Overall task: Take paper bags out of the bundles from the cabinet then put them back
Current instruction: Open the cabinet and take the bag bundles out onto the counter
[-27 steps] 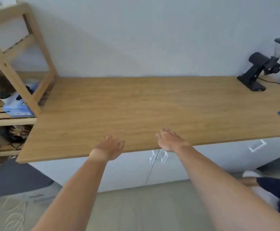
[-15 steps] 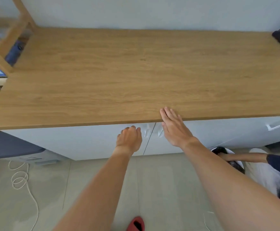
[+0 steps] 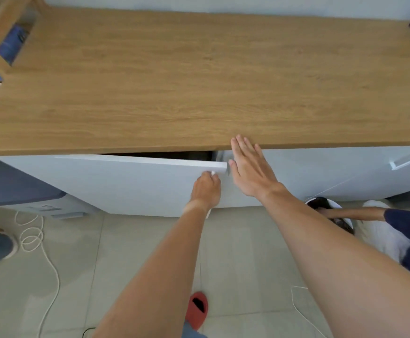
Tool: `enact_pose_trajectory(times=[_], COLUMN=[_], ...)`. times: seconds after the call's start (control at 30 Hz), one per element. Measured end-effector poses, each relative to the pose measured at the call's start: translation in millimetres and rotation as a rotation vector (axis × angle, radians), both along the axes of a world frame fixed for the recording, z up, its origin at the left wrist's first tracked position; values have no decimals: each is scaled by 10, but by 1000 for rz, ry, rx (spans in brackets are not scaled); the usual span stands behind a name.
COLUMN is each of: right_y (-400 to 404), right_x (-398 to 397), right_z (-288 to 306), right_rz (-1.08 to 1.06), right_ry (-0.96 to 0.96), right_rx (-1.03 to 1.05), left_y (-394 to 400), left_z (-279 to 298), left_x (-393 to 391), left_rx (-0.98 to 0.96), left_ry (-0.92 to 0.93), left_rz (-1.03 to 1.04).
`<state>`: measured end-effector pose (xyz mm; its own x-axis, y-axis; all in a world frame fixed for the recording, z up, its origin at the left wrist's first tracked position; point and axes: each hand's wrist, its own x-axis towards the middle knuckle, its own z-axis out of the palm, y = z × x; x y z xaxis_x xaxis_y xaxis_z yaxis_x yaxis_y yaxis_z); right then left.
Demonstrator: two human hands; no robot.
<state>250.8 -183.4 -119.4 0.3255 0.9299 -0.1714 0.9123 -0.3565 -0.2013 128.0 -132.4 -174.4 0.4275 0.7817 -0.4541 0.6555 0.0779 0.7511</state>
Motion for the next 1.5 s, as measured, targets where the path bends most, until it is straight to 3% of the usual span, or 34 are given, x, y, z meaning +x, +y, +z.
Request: enact_pose_trajectory(times=[0.47,0.7,0.9,1.0,1.23,1.5], right_y=[-990,-1400,-1455,-1404,-1214,-1014], right_x=[-1251,-2626,-3722,-4157,-4885,-5052], right_z=[-158,-473,-515,-458,-378,-321], right_rz=[-135,-62,-25,14,128,154], right_ry=[17,91,193,230,243,207], right_rx=[-65,-145,-156,-165,-159,-143], left_y=[-1338,-1768,-1755,-1684,-1455,-1180], left_z=[-34,-43,149,170,292,276], left_x=[-1715,-3089,-4199,-4684,-5562,-6104], left_rx=[24,-148,15,144,209,191], left_ry=[-51,75,-3,115,498,520], left_rz=[-49,418,674,634,648,630])
